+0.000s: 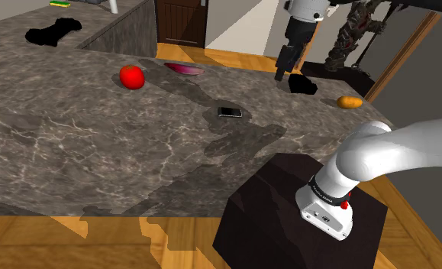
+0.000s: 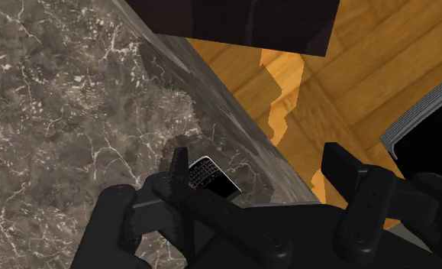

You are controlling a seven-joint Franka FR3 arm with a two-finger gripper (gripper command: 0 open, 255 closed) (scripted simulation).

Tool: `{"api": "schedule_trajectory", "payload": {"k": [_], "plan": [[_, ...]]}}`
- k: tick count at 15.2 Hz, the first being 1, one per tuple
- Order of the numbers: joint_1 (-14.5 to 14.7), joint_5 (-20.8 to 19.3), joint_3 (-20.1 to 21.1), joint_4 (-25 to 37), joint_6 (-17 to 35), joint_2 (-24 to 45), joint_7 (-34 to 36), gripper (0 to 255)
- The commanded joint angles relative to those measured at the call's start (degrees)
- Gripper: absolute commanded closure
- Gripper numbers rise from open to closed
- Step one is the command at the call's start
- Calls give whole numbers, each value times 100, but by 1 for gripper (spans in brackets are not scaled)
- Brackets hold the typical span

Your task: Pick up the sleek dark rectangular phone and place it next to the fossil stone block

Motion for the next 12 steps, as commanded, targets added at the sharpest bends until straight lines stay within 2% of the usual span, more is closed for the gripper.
{"api": "schedule_trajectory", "payload": {"k": [1,7,12], "plan": [[0,0,0,0,0,0,0,0],[117,-160,-281,-540,1217,659,-825,0],[211,-238,-487,-745,2231,1453,-1497,0]]}}
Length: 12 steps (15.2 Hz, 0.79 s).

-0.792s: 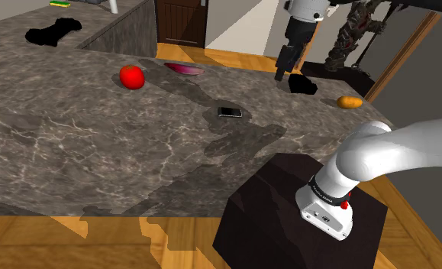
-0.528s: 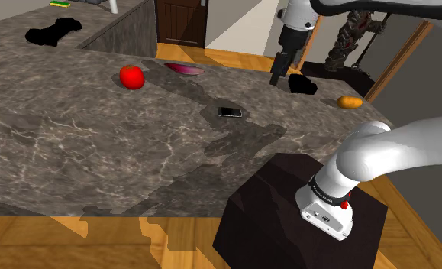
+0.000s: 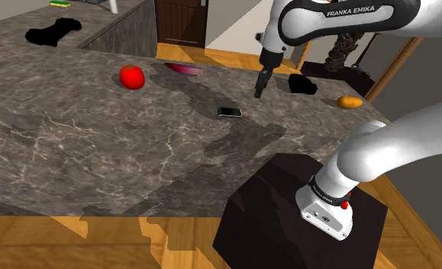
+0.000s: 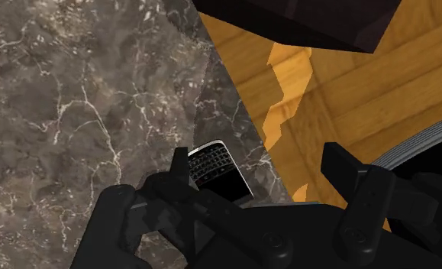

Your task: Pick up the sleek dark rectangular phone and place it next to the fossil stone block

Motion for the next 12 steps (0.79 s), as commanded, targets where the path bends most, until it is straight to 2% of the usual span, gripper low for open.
{"api": "schedule_trajectory", "payload": {"k": [1,9,12], "plan": [[44,-20,-75,-51,437,366,-276,0],[215,48,-306,162,1889,2017,-1363,0],[221,67,-311,114,2115,2196,-1422,0]]}}
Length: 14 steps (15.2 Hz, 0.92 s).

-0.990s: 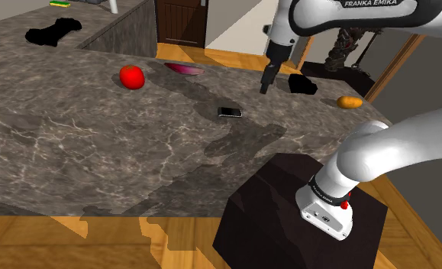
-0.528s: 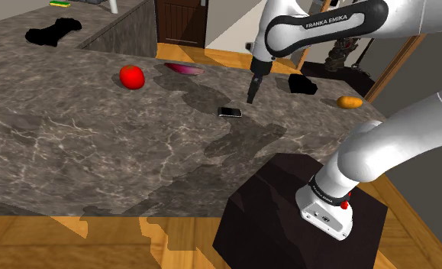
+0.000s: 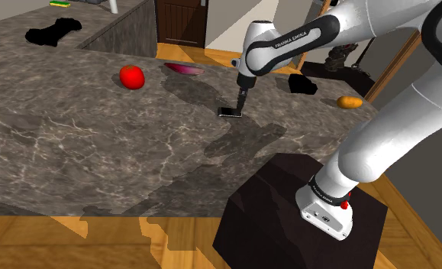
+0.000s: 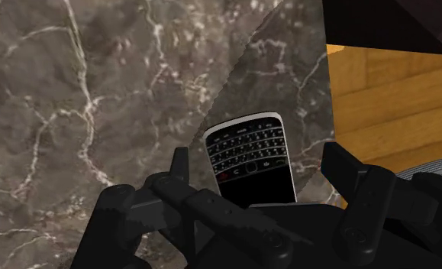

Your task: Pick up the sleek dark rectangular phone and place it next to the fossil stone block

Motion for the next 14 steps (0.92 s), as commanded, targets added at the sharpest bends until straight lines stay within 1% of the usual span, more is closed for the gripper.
{"api": "schedule_trajectory", "payload": {"k": [1,5,13,14], "plan": [[6,12,-4,-36,168,126,-32,0],[12,38,-6,-174,550,371,-51,0],[12,38,-6,-174,550,371,-51,0],[12,38,-6,-174,550,371,-51,255]]}}
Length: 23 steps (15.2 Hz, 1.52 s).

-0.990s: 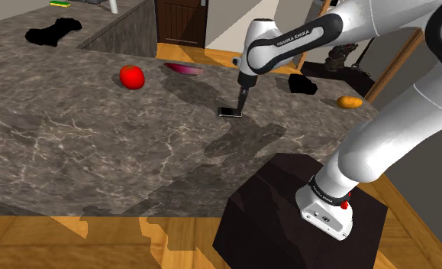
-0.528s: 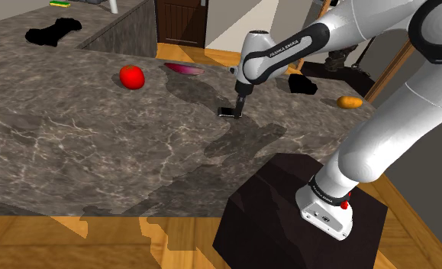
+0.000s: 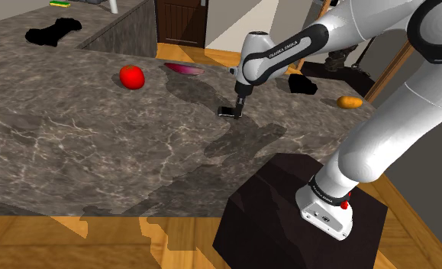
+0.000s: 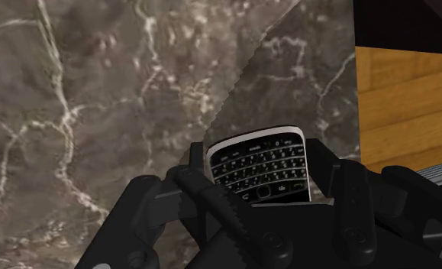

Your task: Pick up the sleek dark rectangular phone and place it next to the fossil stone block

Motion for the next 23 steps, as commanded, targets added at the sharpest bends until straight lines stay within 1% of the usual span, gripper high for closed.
{"api": "schedule_trajectory", "payload": {"k": [1,9,23], "plan": [[0,0,0,0,0,1,0,255],[0,0,0,-1,0,1,0,255],[-9,-58,16,509,-1161,-652,57,255]]}}
